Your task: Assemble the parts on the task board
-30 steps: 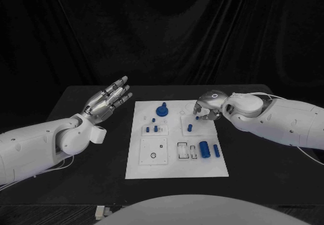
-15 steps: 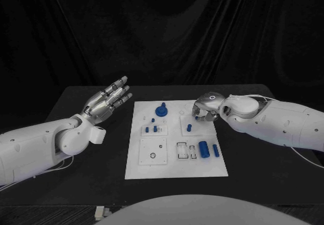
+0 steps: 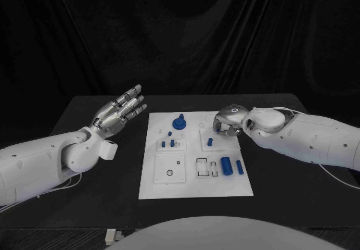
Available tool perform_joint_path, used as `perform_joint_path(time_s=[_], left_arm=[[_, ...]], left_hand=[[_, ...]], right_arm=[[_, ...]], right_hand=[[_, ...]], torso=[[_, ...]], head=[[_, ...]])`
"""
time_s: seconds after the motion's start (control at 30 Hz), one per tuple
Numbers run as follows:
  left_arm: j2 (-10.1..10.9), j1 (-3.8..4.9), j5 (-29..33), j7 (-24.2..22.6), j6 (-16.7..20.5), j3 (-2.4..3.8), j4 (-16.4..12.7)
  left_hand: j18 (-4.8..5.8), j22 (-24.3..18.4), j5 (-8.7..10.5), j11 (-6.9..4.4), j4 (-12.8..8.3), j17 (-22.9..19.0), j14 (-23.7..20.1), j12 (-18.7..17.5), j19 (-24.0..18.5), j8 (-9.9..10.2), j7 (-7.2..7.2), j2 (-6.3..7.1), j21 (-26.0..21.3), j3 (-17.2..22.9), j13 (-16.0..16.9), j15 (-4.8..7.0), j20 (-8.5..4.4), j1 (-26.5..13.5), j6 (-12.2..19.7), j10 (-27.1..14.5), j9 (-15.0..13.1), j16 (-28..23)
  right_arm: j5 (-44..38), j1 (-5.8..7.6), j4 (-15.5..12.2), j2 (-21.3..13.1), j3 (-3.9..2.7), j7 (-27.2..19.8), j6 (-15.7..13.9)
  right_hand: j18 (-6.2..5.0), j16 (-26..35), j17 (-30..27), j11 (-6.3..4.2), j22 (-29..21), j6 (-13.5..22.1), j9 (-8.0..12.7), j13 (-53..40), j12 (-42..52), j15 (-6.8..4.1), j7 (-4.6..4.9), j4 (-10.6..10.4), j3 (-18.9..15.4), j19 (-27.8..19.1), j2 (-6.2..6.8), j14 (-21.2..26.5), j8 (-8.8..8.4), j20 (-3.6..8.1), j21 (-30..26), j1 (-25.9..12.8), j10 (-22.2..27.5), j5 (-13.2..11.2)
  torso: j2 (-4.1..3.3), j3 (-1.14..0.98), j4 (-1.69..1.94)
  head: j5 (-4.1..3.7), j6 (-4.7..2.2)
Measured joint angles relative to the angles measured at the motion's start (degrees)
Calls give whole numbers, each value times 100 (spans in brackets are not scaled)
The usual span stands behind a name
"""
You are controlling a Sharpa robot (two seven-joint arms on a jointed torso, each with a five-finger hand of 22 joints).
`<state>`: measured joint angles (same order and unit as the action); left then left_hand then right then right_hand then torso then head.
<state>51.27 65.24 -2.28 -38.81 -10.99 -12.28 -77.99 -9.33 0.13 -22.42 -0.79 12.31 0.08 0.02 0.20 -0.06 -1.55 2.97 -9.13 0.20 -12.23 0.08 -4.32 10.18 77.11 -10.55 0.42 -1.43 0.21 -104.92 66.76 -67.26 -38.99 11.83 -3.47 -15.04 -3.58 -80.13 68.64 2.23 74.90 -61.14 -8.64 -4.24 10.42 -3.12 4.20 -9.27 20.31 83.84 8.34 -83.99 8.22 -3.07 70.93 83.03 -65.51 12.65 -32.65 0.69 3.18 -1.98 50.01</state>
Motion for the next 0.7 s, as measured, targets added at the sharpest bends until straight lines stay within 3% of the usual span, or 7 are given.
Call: perform_joint_path(time_s=[0.23,0.53,0.7], left_arm=[[0,-3,1,0,-2,0,4],[-15,-9,2,-1,-9,0,21],[-15,-11,2,-2,-15,0,28]], left_hand=[[0,18,-78,47,-40,1,-10,0,0,0,0,-11,0,-8,3,-9,40,56,0,5,0,0],[1,23,-140,50,-71,2,10,0,0,0,-22,-35,0,-7,7,-29,40,80,-22,8,0,0],[1,25,-162,49,-87,2,10,0,20,0,-41,-58,0,9,7,-29,60,104,-42,8,0,0]], right_arm=[[22,-20,19,4,5,-91,-139],[191,-36,-46,-99,17,-143,-532],[268,92,-185,-174,17,-143,-770]], right_hand=[[0,0,22,-44,5,-310,-136,3,36,-42,62,169,168,21,-59,-1,183,21,0,60,-247,17],[0,0,40,-35,4,-398,-254,8,39,-31,109,229,193,21,-49,-3,244,21,0,123,-395,-106],[0,0,48,-33,4,-398,-291,10,43,3,110,234,198,21,-54,0,245,21,0,126,-397,-144]], torso=[[2,1,0],[3,2,-1],[3,3,-1]], head=[[-3,0],[19,0],[36,0]])
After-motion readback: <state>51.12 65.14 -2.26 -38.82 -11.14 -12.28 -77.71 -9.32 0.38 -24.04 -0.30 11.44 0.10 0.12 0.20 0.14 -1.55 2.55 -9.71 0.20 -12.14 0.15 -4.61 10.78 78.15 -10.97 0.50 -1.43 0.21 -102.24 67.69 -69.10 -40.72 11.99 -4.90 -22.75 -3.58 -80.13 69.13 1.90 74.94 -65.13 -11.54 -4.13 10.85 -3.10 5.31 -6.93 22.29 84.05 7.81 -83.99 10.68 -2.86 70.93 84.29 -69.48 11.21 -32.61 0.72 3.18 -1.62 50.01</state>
